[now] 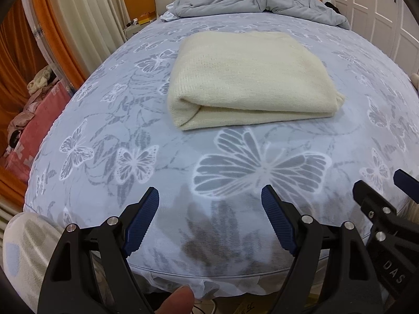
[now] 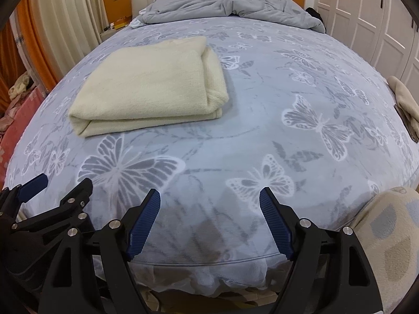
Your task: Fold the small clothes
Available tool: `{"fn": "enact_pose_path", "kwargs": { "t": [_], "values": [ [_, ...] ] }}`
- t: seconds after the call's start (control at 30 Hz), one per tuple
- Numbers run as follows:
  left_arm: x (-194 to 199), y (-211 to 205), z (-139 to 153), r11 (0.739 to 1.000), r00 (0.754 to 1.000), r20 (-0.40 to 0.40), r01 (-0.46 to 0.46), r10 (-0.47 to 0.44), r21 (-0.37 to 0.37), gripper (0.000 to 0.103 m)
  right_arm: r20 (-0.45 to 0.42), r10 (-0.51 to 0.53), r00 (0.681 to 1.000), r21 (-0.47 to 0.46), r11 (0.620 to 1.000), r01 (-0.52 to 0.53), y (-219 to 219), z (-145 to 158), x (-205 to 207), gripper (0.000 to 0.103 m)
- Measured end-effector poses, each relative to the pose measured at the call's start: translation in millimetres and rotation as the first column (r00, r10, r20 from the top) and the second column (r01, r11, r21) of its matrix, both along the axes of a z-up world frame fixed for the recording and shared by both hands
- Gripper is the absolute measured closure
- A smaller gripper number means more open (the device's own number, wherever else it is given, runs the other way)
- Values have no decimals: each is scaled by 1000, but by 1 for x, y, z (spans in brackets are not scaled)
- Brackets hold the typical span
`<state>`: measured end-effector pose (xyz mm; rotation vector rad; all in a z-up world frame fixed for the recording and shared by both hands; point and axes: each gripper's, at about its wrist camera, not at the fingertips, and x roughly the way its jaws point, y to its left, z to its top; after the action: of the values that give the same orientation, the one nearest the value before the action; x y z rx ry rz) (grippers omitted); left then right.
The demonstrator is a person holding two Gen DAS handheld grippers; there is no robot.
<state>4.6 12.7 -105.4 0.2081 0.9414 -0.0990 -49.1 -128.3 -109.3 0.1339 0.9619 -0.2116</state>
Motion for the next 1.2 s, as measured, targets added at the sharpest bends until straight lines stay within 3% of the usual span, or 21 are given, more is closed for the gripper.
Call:
{"fn": "enact_pose_path", "kwargs": {
  "t": [1.2],
  "values": [
    [-2, -2, -4, 1000, 1000, -19, -16, 16, 1, 26, -15, -19, 1000, 16, 1000, 19, 1, -2, 1, 27]
  ]
}}
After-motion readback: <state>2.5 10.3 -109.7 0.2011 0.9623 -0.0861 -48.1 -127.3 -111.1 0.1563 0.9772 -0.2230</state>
